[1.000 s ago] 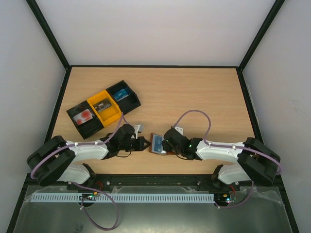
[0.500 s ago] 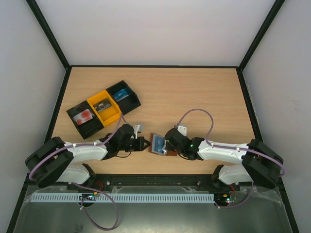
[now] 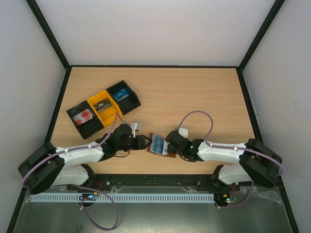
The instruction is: Take the credit cards out of the card holder
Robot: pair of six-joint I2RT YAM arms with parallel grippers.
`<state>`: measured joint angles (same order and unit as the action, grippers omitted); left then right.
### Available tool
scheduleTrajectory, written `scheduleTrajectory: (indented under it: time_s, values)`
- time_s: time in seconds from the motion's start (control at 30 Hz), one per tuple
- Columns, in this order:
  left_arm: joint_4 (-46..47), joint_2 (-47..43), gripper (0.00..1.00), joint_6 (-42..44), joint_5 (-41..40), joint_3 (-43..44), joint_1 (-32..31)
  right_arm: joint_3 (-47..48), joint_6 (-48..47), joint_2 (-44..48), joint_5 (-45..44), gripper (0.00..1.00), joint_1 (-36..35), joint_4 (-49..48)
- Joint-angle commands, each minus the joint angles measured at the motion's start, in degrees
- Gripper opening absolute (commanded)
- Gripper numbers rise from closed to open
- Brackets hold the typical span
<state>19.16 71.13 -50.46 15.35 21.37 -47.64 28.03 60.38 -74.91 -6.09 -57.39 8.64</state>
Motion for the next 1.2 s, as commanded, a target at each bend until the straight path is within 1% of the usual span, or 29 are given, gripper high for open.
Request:
scheduleTrajectory:
  time_s: [0.0, 0.23, 0.43, 0.67, 0.73, 0.83, 0.9, 1.0, 1.03, 1.1, 1.17]
  values:
    - [-3.09, -1.95, 0.54, 1.33, -2.15, 0.50, -0.60, -0.94, -1.38, -0.22, -2.60, 0.20, -0.02, 0.92]
    - [-0.74, 1.67, 0.52, 2.65, 1.01, 2.71, -1.40, -0.29, -2.58, 0.90, -5.65, 0.20, -0.01, 3.89]
    - [-0.37, 2.12, 0.49, 3.05, 0.06, 3.93, -3.60, -1.01, -2.79, 2.18, -7.62, 0.20, 0.17, 5.22]
    - [-1.37, 3.15, 0.47, 3.61, -1.82, 5.32, -5.74, -1.63, -2.99, 2.70, -6.69, 0.20, 0.34, 3.90]
    - [0.99, 5.22, 0.45, 4.03, -1.49, 5.13, -5.90, -1.47, -2.99, 3.11, -5.98, 0.19, 0.32, 3.67]
    - [1.51, 9.30, 0.42, 4.90, -0.92, 6.44, -5.87, -0.74, -3.07, 5.32, -3.75, 0.19, 0.29, 3.62]
    - [2.04, 10.02, 0.43, 5.67, 0.18, 7.26, -5.89, -0.08, -3.20, 7.71, -2.95, 0.19, 0.30, 4.18]
    - [2.89, 9.08, 0.53, 6.05, -0.53, 7.12, -5.81, 0.51, -3.21, 11.77, -1.62, 0.20, 0.32, 4.36]
    - [3.50, 9.18, 0.55, 6.29, -0.58, 6.96, -5.76, 0.61, -3.06, 13.55, -1.49, 0.21, 0.28, 4.33]
    - [4.70, 10.52, 0.57, 6.42, 0.32, 7.25, -5.53, 0.97, -2.50, 15.70, -1.65, 0.21, 0.29, 4.59]
    - [6.95, 12.84, 0.56, 6.60, 2.90, 7.76, -5.37, 1.38, -2.21, 17.50, -1.73, 0.21, 0.22, 4.84]
